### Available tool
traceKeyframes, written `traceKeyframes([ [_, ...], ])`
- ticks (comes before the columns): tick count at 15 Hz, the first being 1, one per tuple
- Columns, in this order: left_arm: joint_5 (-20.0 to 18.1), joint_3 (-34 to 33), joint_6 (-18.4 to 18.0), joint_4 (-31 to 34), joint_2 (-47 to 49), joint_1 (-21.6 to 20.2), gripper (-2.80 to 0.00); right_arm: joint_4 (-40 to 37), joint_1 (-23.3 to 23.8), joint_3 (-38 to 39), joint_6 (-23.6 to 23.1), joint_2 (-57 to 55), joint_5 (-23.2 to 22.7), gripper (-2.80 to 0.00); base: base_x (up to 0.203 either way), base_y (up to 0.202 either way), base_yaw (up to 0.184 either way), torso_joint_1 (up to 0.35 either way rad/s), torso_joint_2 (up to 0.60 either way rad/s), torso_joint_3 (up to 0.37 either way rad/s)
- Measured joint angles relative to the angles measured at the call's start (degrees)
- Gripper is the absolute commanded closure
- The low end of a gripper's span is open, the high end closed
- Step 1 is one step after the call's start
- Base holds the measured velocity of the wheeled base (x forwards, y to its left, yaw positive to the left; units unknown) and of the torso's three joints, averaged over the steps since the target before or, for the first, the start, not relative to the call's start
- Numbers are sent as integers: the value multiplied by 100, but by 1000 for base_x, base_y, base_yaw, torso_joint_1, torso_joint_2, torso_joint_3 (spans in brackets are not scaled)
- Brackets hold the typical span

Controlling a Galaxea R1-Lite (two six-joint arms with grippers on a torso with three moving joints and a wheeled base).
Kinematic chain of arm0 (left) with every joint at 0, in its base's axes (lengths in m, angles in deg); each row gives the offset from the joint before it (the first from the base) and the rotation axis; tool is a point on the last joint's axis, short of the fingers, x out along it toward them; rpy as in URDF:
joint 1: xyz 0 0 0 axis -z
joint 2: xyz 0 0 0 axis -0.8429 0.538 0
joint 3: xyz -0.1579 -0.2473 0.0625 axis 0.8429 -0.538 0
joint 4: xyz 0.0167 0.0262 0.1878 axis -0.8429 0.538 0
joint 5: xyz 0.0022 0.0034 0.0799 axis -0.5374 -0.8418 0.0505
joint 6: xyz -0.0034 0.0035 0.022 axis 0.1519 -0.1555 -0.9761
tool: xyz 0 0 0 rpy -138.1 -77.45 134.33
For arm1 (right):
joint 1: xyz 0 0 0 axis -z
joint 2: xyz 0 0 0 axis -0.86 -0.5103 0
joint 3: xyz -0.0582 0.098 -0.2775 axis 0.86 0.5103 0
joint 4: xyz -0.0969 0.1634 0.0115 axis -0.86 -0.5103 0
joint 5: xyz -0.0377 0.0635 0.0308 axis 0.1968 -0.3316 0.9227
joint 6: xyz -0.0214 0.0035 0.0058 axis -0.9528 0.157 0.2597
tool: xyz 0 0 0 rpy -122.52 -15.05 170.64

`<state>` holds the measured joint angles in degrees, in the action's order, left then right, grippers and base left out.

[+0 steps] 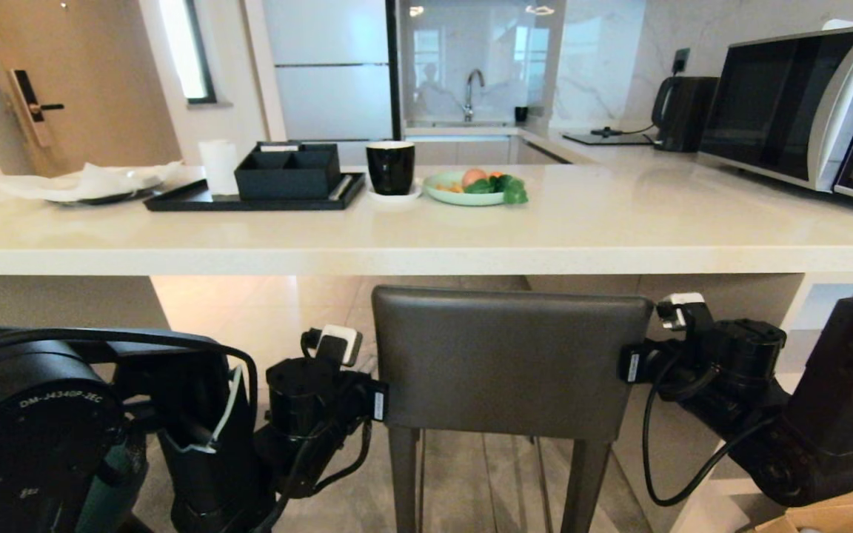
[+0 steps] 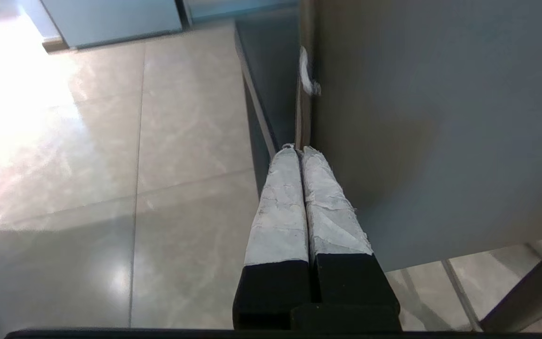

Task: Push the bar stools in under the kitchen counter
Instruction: Push the gray chair back under the dining table, then push the blue chair back under the dining table

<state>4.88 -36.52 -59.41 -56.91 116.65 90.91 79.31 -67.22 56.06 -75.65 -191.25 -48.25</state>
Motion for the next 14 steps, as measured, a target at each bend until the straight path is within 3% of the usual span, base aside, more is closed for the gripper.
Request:
traceKeyframes([
  [4,161,-278,22,-20,-276,-133,0,107,99,345,52,368,46,0,0,0,0,0,0,0],
  [9,185,-1276,77,-34,-1303,-290,0,119,568,1206,97,1330,27,0,0,0,0,0,0,0],
  [14,1179,-2025,-165,55,-2939,-602,0,-453,733,1865,56,3348,80,0,0,0,0,0,0,0],
])
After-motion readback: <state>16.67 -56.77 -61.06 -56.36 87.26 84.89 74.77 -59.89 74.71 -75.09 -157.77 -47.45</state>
